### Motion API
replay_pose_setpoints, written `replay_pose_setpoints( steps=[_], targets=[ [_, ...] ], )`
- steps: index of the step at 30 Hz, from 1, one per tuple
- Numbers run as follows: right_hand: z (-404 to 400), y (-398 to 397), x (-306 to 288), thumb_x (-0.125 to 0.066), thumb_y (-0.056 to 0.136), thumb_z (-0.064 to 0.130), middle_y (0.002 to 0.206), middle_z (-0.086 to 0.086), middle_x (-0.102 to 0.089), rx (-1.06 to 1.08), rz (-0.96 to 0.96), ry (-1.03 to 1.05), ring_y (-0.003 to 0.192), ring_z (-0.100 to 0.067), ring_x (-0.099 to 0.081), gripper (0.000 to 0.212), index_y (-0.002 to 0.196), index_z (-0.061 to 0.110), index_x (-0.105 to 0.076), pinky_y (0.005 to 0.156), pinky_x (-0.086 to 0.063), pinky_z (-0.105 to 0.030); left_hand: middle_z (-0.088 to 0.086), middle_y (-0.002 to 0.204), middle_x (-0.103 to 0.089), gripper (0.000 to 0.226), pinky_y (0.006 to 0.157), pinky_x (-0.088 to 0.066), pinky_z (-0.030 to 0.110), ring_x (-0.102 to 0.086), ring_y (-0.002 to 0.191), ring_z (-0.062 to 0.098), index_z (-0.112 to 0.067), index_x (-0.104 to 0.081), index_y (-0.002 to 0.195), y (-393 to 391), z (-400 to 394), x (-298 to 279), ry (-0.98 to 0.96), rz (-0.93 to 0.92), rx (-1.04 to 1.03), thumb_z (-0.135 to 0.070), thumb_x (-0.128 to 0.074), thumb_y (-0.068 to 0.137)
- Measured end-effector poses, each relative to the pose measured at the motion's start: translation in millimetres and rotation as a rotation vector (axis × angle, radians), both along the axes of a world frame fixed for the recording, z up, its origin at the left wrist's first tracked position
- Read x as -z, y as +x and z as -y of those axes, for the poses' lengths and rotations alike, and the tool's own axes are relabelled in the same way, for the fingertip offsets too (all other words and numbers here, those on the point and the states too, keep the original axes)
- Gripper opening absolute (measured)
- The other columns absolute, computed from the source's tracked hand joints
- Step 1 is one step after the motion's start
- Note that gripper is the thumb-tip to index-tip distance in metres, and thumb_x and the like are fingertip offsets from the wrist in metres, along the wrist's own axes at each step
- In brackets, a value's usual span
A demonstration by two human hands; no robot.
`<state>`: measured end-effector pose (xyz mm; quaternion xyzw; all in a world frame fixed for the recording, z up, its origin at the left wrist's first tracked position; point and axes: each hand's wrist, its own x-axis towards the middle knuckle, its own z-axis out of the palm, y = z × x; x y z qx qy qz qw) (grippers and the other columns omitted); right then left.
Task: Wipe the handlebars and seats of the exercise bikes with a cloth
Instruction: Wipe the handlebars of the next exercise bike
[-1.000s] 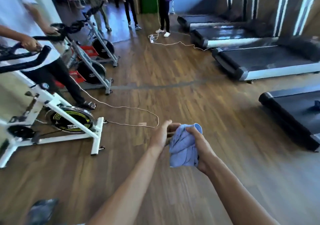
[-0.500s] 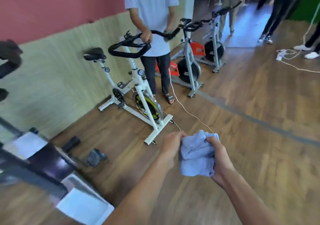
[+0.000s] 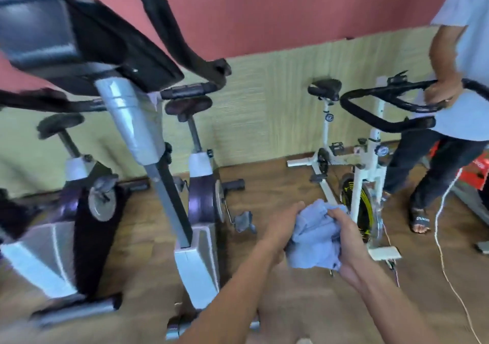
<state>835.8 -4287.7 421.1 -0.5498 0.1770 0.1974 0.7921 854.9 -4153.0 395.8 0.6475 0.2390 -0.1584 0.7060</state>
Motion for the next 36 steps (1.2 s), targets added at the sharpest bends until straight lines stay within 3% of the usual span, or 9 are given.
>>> replay_pose_setpoints(
  steps=[5,8,11,15,20,23,27,32,36],
  targets=[
    [-39,78,-17,-0.056,0.100,0.036,0.086,-0.017,-0.075,-0.192,0.015,0.022,0.072,-0.027,-0.074,0.030,0.096,0.011,-0.070,0.065,-0.060,-0.036,-0.002,0.093,-0.076,0.035,0.090,-0.058,0.034,-0.070,0.090,0.018,-0.021,-0.076,0.093,58,-39,-11,-0.005,-0.006,-0.122,-0.054,-0.063,0.093],
    [-55,113,-23,-0.054,0.101,0.036,0.082,-0.012,-0.075,-0.285,0.006,0.021,0.069,-0.023,-0.074,0.031,0.084,0.016,-0.070,0.056,-0.057,-0.031,-0.003,0.082,-0.071,0.032,0.077,-0.053,0.023,-0.067,0.083,0.016,-0.024,-0.068,0.081,80,-57,-22,0.039,-0.008,-0.201,-0.044,-0.054,0.101],
    [-77,154,-13,-0.053,0.103,0.034,0.075,-0.009,-0.073,-0.382,0.043,-0.042,0.067,-0.019,-0.072,0.040,0.070,0.020,-0.071,0.064,-0.054,-0.033,0.011,0.112,-0.076,0.031,0.104,-0.053,0.045,-0.069,0.114,0.033,-0.022,-0.076,0.088,98,-73,-17,-0.032,0.043,-0.305,-0.050,-0.063,0.091],
    [-106,216,2,-0.043,0.110,0.024,0.069,-0.016,-0.057,-0.453,0.049,-0.167,0.049,-0.006,-0.063,0.047,0.068,0.004,-0.052,0.056,-0.052,-0.018,0.013,0.112,-0.077,0.037,0.110,-0.049,0.046,-0.068,0.117,0.031,-0.014,-0.080,0.095,135,-96,-13,-0.095,0.065,-0.501,-0.048,-0.070,0.086],
    [-137,293,0,-0.068,0.087,0.052,0.104,-0.018,-0.075,-0.614,0.097,-0.147,0.093,-0.032,-0.074,0.035,0.095,0.017,-0.071,0.078,-0.060,-0.046,-0.003,0.097,-0.078,0.021,0.083,-0.058,0.030,-0.075,0.090,0.013,-0.025,-0.080,0.096,192,-115,-15,-0.198,0.165,-0.655,-0.040,-0.072,0.085],
    [-154,338,-1,-0.070,0.072,0.054,0.100,-0.012,-0.076,-0.666,0.095,-0.163,0.093,-0.030,-0.074,0.045,0.093,0.014,-0.071,0.089,-0.059,-0.050,0.016,0.117,-0.074,0.050,0.101,-0.056,0.044,-0.072,0.108,0.030,-0.004,-0.071,0.118,223,-120,-19,-0.192,0.187,-0.752,-0.038,-0.075,0.081],
    [-176,393,-11,-0.066,0.089,0.045,0.087,-0.006,-0.074,-0.759,0.103,-0.149,0.084,-0.026,-0.071,0.025,0.076,0.025,-0.072,0.071,-0.053,-0.039,0.017,0.126,-0.071,0.061,0.115,-0.044,0.052,-0.064,0.124,0.034,-0.006,-0.073,0.121,269,-137,-18,-0.165,0.186,-0.807,-0.042,-0.077,0.072],
    [-218,451,-9,-0.048,0.106,0.022,0.085,-0.009,-0.066,-0.824,0.249,-0.173,0.074,-0.020,-0.062,0.030,0.079,0.019,-0.063,0.073,-0.052,-0.035,0.012,0.113,-0.076,0.053,0.105,-0.051,0.056,-0.071,0.111,0.033,-0.013,-0.077,0.111,315,-170,-12,-0.105,0.170,-0.933,-0.043,-0.080,0.068],
    [-266,489,-14,-0.058,0.096,0.047,0.095,-0.010,-0.070,-0.886,0.253,-0.160,0.083,-0.025,-0.065,0.029,0.088,0.021,-0.065,0.090,-0.053,-0.045,0.009,0.105,-0.077,0.055,0.092,-0.060,0.047,-0.074,0.101,0.031,-0.013,-0.073,0.109,353,-208,-12,-0.036,0.208,-1.059,-0.040,-0.081,0.062]
  ],
)
